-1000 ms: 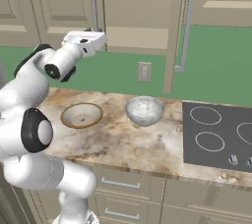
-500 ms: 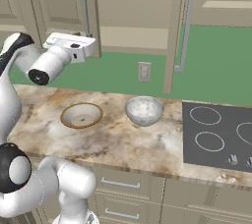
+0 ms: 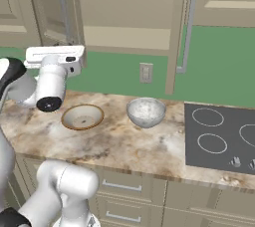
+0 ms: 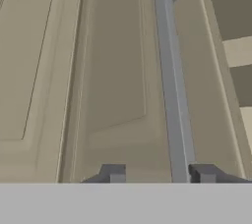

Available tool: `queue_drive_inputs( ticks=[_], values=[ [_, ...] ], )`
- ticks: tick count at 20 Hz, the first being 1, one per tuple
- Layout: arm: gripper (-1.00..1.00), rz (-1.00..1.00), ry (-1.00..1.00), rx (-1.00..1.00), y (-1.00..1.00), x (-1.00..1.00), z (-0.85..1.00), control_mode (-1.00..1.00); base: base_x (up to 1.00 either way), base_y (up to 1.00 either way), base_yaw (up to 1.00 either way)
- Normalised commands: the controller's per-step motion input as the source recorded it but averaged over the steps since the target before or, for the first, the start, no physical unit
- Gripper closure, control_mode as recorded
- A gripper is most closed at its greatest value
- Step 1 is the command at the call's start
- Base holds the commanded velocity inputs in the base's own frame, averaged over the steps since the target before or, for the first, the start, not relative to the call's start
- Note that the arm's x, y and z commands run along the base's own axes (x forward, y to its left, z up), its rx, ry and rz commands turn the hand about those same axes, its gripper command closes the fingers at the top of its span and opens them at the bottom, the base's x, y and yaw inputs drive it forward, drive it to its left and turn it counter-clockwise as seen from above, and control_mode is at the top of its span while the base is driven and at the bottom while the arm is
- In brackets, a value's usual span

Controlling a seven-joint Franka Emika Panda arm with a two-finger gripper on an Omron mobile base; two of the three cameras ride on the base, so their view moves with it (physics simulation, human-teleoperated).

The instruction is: Open the cabinet. Pick the bowls from the counter and place them in the cabinet. Then close the cabinet.

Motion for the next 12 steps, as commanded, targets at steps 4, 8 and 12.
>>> queue_drive_inputs(
  ticks=[4,8,12],
  values=[
    [1.0,0.23,0.0,-0.06,1.0,-1.0,0.13,-1.0,0.0,0.0,0.0],
    [1.0,0.21,0.0,-0.11,1.0,-1.0,0.1,-1.0,0.0,0.0,0.0],
    [1.0,0.15,0.05,-0.1,1.0,-0.86,0.1,-1.0,0.0,0.0,0.0]
  ],
)
